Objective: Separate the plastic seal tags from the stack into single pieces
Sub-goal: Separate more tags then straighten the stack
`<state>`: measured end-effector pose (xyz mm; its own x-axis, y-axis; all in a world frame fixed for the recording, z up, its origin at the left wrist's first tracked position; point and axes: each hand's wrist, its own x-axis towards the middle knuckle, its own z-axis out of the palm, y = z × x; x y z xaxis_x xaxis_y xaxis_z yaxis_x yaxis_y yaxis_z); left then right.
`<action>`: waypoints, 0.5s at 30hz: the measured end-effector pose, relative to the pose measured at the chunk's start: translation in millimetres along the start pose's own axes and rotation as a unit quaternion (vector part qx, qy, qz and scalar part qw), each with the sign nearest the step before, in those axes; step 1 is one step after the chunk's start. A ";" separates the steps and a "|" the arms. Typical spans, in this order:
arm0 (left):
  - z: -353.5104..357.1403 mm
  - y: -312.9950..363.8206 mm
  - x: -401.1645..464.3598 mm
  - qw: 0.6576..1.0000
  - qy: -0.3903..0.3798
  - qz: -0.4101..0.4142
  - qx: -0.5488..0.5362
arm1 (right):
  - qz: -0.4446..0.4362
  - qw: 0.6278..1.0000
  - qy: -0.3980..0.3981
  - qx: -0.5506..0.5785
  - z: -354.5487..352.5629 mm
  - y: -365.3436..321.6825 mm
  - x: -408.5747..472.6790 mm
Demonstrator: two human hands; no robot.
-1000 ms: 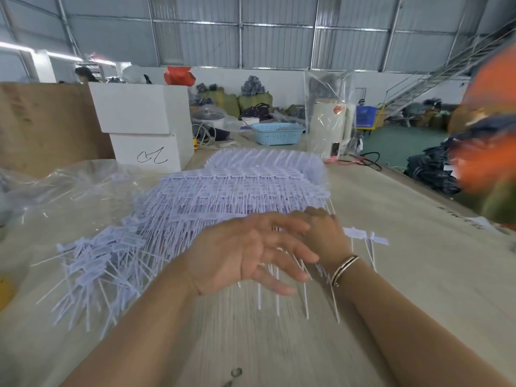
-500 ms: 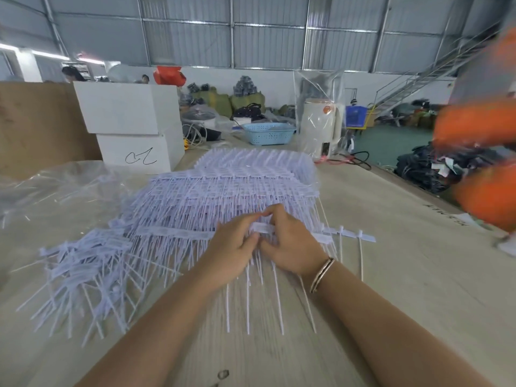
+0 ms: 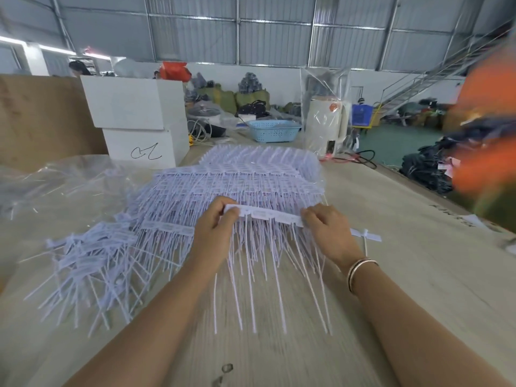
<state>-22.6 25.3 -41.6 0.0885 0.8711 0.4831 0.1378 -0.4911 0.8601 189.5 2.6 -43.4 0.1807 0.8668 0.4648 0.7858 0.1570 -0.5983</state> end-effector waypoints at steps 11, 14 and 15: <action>-17.5 10.5 2.8 0.964 -0.094 0.168 0.185 | -0.032 0.968 -0.113 0.220 -6.2 -20.3 -5.3; -21.5 25.7 1.6 0.927 -0.091 0.243 0.271 | -0.040 0.971 -0.122 0.203 -9.6 -21.2 -5.7; -21.5 29.2 -0.5 0.909 -0.078 0.262 0.314 | -0.048 0.972 -0.127 0.193 -10.1 -21.9 -5.8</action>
<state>-39.8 10.8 -13.2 0.4359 0.5280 0.7289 0.5682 -0.7895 0.2320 177.2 -10.6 -26.5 -0.0729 0.9210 0.3828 0.5026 0.3654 -0.7835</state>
